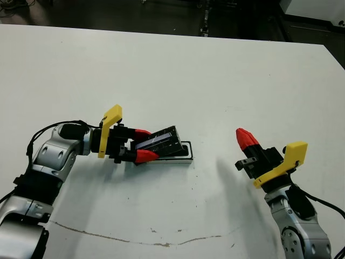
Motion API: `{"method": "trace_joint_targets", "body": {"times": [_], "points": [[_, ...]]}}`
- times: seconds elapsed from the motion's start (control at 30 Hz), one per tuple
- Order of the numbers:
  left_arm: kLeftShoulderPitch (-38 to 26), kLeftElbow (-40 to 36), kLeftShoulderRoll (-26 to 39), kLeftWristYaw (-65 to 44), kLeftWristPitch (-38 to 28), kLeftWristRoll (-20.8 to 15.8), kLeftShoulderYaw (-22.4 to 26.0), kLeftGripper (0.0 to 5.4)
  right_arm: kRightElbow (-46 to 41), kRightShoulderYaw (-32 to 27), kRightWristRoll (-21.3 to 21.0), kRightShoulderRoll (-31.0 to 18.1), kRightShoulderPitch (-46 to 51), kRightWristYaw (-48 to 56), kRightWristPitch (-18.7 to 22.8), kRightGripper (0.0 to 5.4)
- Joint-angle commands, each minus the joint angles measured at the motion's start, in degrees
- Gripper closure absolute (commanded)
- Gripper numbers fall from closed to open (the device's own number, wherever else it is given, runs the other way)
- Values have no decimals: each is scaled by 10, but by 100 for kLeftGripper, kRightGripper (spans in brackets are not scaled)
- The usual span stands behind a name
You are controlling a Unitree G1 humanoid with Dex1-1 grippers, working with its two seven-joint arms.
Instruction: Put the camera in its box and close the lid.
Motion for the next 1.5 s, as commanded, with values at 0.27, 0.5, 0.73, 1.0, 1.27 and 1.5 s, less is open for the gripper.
{"method": "trace_joint_targets", "body": {"times": [0.27, 0.5, 0.73, 1.0, 1.27, 1.5], "points": [[31, 14, -31, -3, -2, 3, -23, 224, 7, -4, 2, -8, 3, 5, 0, 540], [32, 7, -29, -11, 27, -8, -24, 224, 3, -4, 1, -8, 3, 1, 4, 540], [39, -16, -15, -24, 60, -24, -24, 224, 2, -3, 0, -10, 2, 1, 6, 540], [36, 4, -24, -21, 59, -18, -30, 224, 2, -4, 3, -10, -2, 5, 7, 540], [37, 13, -22, -26, 53, -19, -30, 224, 3, -5, 4, -12, -6, 7, 8, 540], [31, 19, -34, -20, 3, -3, -39, 224, 1, -4, 8, -11, -8, 6, 13, 540]]}}
